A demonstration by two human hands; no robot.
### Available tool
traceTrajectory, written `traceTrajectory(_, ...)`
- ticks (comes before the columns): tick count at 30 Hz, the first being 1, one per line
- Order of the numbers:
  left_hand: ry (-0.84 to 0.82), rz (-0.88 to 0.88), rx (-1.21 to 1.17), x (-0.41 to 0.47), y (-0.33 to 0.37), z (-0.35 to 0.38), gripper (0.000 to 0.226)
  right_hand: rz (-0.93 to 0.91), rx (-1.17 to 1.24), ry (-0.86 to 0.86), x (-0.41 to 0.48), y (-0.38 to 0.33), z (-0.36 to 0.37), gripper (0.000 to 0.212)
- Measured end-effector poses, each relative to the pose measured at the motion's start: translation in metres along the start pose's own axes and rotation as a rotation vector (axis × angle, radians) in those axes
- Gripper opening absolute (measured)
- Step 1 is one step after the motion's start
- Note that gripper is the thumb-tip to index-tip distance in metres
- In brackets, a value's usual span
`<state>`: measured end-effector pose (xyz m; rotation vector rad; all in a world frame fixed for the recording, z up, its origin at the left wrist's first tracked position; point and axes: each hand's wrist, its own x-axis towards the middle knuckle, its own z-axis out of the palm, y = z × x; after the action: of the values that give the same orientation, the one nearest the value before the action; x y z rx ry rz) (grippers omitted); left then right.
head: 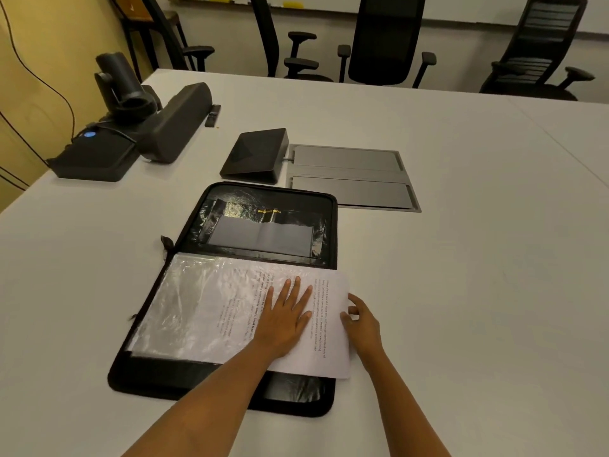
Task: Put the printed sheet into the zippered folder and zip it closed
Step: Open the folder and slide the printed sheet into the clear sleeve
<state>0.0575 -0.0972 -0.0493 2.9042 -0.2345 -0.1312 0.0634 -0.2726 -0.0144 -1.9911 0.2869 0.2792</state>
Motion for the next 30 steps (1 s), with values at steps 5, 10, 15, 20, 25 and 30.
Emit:
traceTrajectory(5, 0.08, -0.076, -0.042, -0.037, -0.019, -0.001, 0.054, -0.019, -0.008, 0.042, -0.022, 0.014, 0.006, 0.042)
traceTrajectory(10, 0.102, -0.09, -0.031, -0.072, -0.024, -0.002, 0.062, -0.04, -0.025, 0.118, -0.038, 0.017, 0.014, 0.041)
traceTrajectory(15, 0.04, -0.117, 0.018, -0.08, -0.013, -0.013, 0.062, -0.058, -0.058, 0.112, -0.042, 0.011, 0.024, 0.042)
traceTrajectory(20, 0.09, -0.136, 0.01, -0.084, -0.011, -0.011, 0.058, -0.086, -0.14, 0.047, -0.04, 0.003, 0.039, 0.043)
traceTrajectory(25, 0.084, -0.12, 0.009, -0.08, -0.014, -0.004, 0.057, -0.16, -0.175, 0.043, -0.034, -0.003, 0.047, 0.038)
traceTrajectory(30, 0.067, -0.104, -0.087, -0.057, -0.022, -0.009, 0.05, -0.124, -0.195, 0.076, -0.016, -0.011, 0.046, 0.037)
